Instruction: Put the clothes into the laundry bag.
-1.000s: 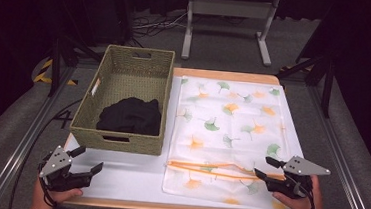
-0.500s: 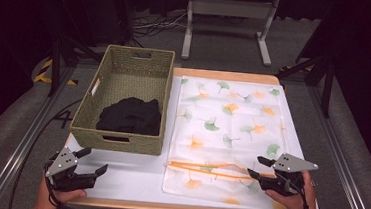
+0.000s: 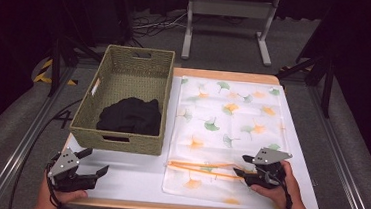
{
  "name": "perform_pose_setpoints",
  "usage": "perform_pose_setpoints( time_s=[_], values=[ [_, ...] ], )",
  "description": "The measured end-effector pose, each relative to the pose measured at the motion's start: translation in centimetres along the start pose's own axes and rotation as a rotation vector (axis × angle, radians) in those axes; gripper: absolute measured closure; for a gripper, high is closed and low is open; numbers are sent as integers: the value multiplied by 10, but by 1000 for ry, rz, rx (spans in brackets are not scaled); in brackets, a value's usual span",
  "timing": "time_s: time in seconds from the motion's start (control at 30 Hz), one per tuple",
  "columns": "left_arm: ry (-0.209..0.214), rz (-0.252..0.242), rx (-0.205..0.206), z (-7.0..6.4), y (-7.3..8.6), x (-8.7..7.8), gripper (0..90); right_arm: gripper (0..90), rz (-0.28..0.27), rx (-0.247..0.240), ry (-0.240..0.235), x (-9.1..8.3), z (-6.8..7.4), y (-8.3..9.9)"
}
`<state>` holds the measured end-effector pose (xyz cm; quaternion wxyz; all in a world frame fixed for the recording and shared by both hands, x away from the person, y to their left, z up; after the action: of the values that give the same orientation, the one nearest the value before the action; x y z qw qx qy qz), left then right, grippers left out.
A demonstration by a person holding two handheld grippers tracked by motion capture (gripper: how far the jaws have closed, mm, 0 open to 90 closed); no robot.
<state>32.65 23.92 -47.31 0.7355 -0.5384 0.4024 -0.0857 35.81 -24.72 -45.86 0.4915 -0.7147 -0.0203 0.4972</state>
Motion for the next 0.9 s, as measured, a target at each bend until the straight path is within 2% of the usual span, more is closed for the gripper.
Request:
perform_pose_setpoints(
  time_s=[0.13,0.3,0.43,0.53,0.63,0.7,0.9],
  values=[
    [4,2,9,-1,-1,0,184,440,45,-12,8,12,-2,-1],
    [13,6,13,-3,-2,1,184,453,103,6,12,23,-9,0],
    [14,5,15,-2,-2,1,184,470,117,47,-9,28,-14,1],
    [15,2,19,-3,-3,1,184,493,119,57,-10,29,-15,1],
    [10,-5,28,-2,-6,-1,184,580,115,56,-6,30,-17,0],
    [4,-4,41,-1,-10,-2,183,679,120,67,-3,29,-17,-1],
    [-4,-52,100,1,-40,-10,166,822,126,61,17,29,-19,-2]
  ],
)
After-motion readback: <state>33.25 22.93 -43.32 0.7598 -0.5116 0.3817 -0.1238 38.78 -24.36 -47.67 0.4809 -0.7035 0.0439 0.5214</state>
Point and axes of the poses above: each handheld gripper's, and its own axes: x roughly forward along the jaws, y roughly out of its underside, z roughly to its left, the point moved 6 cm from there along x, roughly forward along the jaws, and after that the axes turned 6 degrees about x, right-handed, at the moved point
